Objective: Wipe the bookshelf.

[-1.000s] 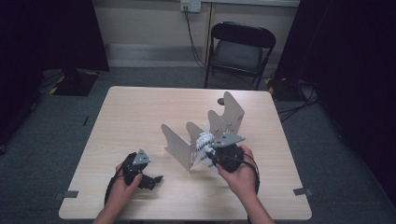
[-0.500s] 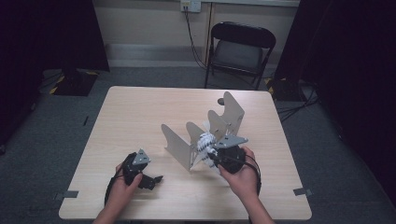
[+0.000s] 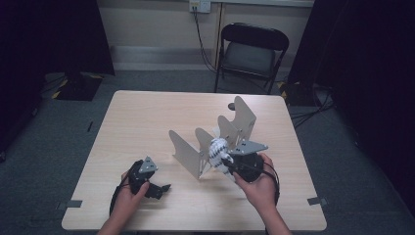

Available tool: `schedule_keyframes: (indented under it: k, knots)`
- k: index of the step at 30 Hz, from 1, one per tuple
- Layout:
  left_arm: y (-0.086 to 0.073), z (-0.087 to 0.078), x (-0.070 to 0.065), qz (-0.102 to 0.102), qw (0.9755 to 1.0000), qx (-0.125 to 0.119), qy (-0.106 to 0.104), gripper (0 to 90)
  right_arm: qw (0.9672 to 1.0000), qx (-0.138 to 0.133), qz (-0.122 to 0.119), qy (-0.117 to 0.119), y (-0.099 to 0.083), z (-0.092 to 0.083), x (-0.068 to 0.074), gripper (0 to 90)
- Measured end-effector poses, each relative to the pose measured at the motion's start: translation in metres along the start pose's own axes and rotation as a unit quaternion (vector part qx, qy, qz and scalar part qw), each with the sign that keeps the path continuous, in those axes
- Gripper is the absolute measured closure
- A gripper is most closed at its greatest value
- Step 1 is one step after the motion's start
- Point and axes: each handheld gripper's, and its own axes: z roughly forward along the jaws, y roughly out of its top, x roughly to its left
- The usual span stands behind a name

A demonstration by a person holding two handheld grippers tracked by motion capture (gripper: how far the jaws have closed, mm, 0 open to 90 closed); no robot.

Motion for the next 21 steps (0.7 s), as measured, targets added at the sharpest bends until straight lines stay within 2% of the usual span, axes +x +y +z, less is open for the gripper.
schedule_keyframes:
  k: [3, 6, 10, 14, 16, 21]
  knots:
    - [0.0, 0.0, 0.0, 0.0, 1.0, 0.0, 0.0, 0.0, 1.0, 0.003, -0.009, -0.001, -0.001, -0.002, 0.004, 77.2]
    - [0.0, 0.0, 0.0, 0.0, 1.0, 0.0, 0.0, 0.0, 0.9996, 0.019, -0.019, 0.002, -0.008, 0.004, 0.007, 77.2]
    - [0.0, 0.0, 0.0, 0.0, 1.0, 0.0, 0.0, 0.0, 0.999, 0.042, -0.008, 0.014, -0.024, 0.023, 0.012, 77.2]
    - [0.0, 0.0, 0.0, 0.0, 1.0, 0.0, 0.0, 0.0, 0.9987, 0.047, -0.003, 0.02, -0.036, 0.041, 0.017, 77.2]
    - [0.0, 0.0, 0.0, 0.0, 1.0, 0.0, 0.0, 0.0, 0.9979, 0.058, -0.002, 0.028, -0.043, 0.052, 0.02, 77.2]
    - [0.0, 0.0, 0.0, 0.0, 1.0, 0.0, 0.0, 0.0, 0.9961, 0.08, 0.001, 0.038, -0.057, 0.068, 0.026, 77.2]
